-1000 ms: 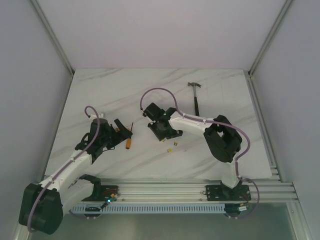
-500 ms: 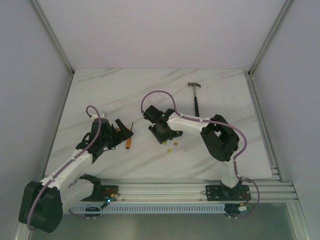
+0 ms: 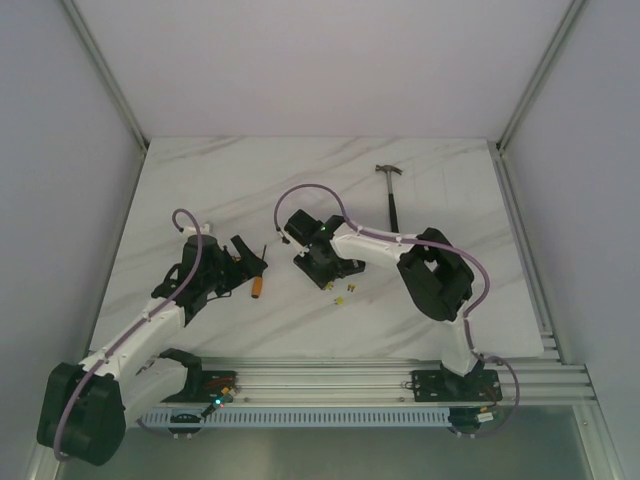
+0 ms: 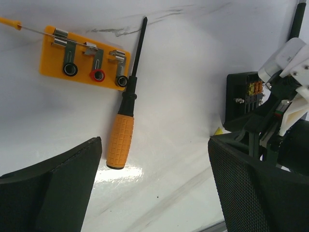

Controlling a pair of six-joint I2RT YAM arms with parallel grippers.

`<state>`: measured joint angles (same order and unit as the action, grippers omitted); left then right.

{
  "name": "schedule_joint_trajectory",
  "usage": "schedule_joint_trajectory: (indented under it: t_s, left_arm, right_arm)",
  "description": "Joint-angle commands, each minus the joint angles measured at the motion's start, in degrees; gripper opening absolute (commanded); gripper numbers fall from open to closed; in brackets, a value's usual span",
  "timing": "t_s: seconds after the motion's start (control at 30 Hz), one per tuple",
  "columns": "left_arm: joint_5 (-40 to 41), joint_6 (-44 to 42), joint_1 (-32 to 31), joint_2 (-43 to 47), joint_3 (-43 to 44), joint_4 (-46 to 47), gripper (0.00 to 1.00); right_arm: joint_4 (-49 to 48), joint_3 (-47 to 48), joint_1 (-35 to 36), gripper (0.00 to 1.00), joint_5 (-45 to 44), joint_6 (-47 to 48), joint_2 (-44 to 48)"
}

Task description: Snap on the fuse box

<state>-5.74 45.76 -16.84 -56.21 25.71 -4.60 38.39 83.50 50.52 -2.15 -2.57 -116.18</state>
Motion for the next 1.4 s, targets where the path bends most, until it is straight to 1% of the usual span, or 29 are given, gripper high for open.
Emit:
schedule_joint_trajectory:
  t_s: [0.0, 0.13, 0.23, 0.43, 0.63, 0.8, 0.93, 1.07, 1.13, 1.23, 1.3, 1.37]
  left_arm:
    - [-0.46, -1.28, -0.25, -0.04, 1.66, 0.96, 1.0]
    - [-0.76, -1.41, -0.3, 0.04, 1.75, 0.96, 1.0]
    - [-0.86, -1.55, -0.45, -0.04, 1.92, 0.95, 1.0]
    - [-0.8, -1.53, -1.76, 0.08, 2.15, 1.62, 1.0]
    - [2.14, -0.11, -5.73, 2.1, 1.02, 4.96, 0.99]
    - [5.27, 2.05, -9.37, 6.26, -2.38, 11.45, 0.98]
    - [8.51, 1.88, -13.13, 8.29, -4.31, 15.99, 0.97]
    - [11.01, 0.76, -18.06, 9.64, -7.55, 24.57, 0.93]
    - [13.25, 0.1, -20.88, 9.67, -9.16, 28.95, 0.9]
    - [14.93, -1.66, -24.02, 8.62, -10.63, 36.47, 0.84]
    - [15.99, -3.41, -26.33, 6.87, -10.46, 39.55, 0.81]
    - [17.41, -5.16, -28.7, 4.57, -9.67, 41.41, 0.8]
  right_arm:
    - [4.1, 1.56, 0.27, 0.42, 1.34, 3.81, -4.13]
    - [4.47, 1.6, 0.06, 0.37, 2.88, 3.91, -4.94]
    - [4.46, 0.97, -0.06, 0.34, 2.26, 2.82, -5.3]
    - [2.36, -0.3, -0.49, 0.21, 0.14, -0.67, -2.6]
    - [-1.33, -0.78, -0.86, 0.23, -1.8, -6.73, 4.16]
    - [-5.61, -2.97, -0.96, 0.23, -2.52, -11.65, 10.84]
    - [-8.91, -5.4, -1.03, 0.23, -4.1, -16.18, 15.48]
    - [-14.46, -8.98, -1.04, 0.23, -4.36, -21.64, 20.27]
    - [-17.74, -11.11, -1.11, 0.22, -4.58, -24.32, 22.71]
    - [-22.8, -14.68, -1.08, 0.2, -4.26, -28.38, 26.34]
    - [-25.92, -16.8, -1.04, 0.2, -3.89, -30.74, 28.4]
    - [-28.4, -18.42, -1.04, 0.21, -3.65, -32.4, 30.59]
